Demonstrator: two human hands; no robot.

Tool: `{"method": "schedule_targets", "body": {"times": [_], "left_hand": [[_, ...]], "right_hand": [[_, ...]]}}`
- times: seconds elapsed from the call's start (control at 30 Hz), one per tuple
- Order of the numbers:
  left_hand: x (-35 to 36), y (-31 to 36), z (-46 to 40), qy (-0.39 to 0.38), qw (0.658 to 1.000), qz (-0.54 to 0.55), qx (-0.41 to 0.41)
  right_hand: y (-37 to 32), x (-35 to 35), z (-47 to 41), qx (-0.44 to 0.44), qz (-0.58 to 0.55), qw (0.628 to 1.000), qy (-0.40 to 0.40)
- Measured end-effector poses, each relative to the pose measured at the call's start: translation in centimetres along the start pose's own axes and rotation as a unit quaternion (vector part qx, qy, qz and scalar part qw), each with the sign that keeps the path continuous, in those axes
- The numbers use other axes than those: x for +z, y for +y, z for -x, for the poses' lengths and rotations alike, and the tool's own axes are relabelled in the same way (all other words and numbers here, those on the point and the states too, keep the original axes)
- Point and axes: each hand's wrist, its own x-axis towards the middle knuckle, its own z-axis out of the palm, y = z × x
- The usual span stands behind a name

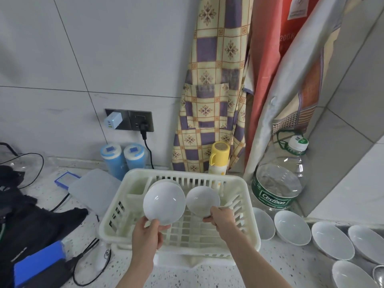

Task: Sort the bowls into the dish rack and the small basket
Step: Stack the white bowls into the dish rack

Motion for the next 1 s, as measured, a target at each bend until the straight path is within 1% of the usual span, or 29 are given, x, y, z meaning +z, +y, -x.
{"method": "schedule_targets", "body": {"times": [0.13, 0.37, 0.53, 0.67, 0.73, 0.77, 0.83, 0.9, 0.93, 0.97, 1.0], "left_hand": [[0.0, -0.1, -0.1, 0.004, 1.000, 0.006, -0.011], [-0.4, -0.4, 0.0, 0.004, 1.000, 0.013, -0.028], [-0.3, -0.3, -0.1, -0.002, 0.999, 0.001, -0.033], [-0.3, -0.4, -0.1, -0.004, 0.999, -0.002, -0.038], [-0.2, -0.3, -0.2, -0.007, 0.999, -0.009, -0.041], [-0.2, -0.2, -0.3, -0.009, 0.999, -0.015, -0.043], [0.1, 0.0, -0.5, -0.016, 0.998, -0.031, -0.045], [0.7, 0.3, -0.6, -0.032, 0.997, -0.048, -0.043], [1.2, 0.5, -0.7, -0.043, 0.997, -0.056, -0.042], [1.8, 0.6, -0.7, -0.055, 0.996, -0.061, -0.044], [2.5, 0.7, -0.8, -0.065, 0.995, -0.064, -0.047]], "right_hand": [[0.2, 0.6, -1.1, 0.012, 0.011, 1.000, -0.009], [0.1, 1.0, -1.3, 0.037, -0.016, 0.998, -0.037], [0.1, 1.0, -0.9, 0.039, -0.030, 0.994, -0.098], [0.1, 1.0, -0.9, 0.041, -0.022, 0.994, -0.102], [0.0, 1.0, -0.3, 0.038, 0.005, 0.994, -0.102], [-0.1, 0.8, 0.0, 0.029, 0.033, 0.995, -0.095], [-0.2, 0.4, 0.8, -0.012, 0.123, 0.990, -0.064], [-0.2, -0.4, 1.6, -0.079, 0.228, 0.970, 0.013], [-0.1, -0.9, 2.0, -0.112, 0.227, 0.967, 0.041], [-0.1, -1.3, 2.5, -0.147, 0.196, 0.968, 0.045], [-0.1, -1.7, 2.9, -0.177, 0.149, 0.973, 0.025]]}}
